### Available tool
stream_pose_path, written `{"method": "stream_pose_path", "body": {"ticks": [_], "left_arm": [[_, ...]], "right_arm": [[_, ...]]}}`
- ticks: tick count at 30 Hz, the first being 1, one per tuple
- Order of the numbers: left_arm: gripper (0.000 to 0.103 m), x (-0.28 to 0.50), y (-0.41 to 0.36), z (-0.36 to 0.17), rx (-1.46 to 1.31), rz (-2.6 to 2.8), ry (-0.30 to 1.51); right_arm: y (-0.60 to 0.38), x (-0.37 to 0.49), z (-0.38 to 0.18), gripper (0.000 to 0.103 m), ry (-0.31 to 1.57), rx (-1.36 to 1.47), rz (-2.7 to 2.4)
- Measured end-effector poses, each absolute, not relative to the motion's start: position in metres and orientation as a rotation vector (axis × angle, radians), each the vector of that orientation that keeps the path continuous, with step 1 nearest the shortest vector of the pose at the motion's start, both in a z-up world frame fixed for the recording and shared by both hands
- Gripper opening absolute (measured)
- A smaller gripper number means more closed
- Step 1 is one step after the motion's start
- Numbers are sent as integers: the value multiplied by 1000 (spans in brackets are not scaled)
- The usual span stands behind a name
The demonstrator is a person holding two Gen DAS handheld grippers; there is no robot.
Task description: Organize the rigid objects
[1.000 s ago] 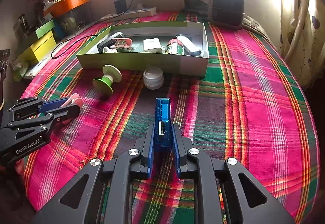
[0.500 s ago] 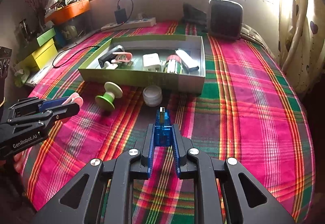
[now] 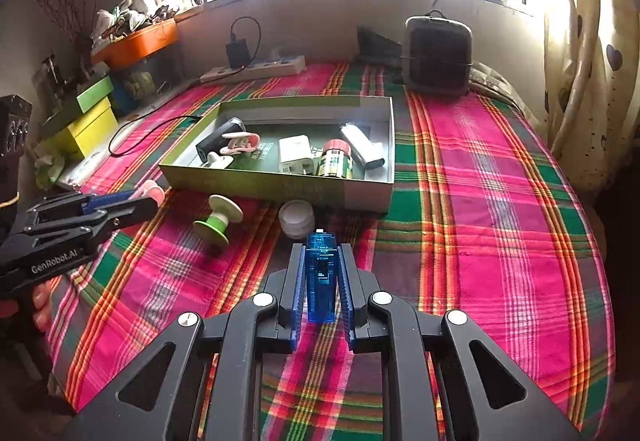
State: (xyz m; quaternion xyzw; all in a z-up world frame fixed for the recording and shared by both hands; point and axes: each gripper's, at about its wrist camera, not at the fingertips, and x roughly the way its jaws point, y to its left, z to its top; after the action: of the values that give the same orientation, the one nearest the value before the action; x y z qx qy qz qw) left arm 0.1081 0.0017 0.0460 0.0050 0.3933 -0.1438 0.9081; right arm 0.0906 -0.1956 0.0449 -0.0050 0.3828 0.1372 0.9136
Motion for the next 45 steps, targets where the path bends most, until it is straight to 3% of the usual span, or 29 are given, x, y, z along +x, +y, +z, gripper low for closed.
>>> {"method": "stream_pose_path", "body": {"ticks": [28, 45], "left_arm": [[22, 111, 3, 39, -12, -308, 834], [22, 149, -8, 65, -7, -333, 793]], "right_arm": [[-190, 105, 25, 17, 842, -22, 260], [-199, 120, 62, 17, 746, -26, 264]]}}
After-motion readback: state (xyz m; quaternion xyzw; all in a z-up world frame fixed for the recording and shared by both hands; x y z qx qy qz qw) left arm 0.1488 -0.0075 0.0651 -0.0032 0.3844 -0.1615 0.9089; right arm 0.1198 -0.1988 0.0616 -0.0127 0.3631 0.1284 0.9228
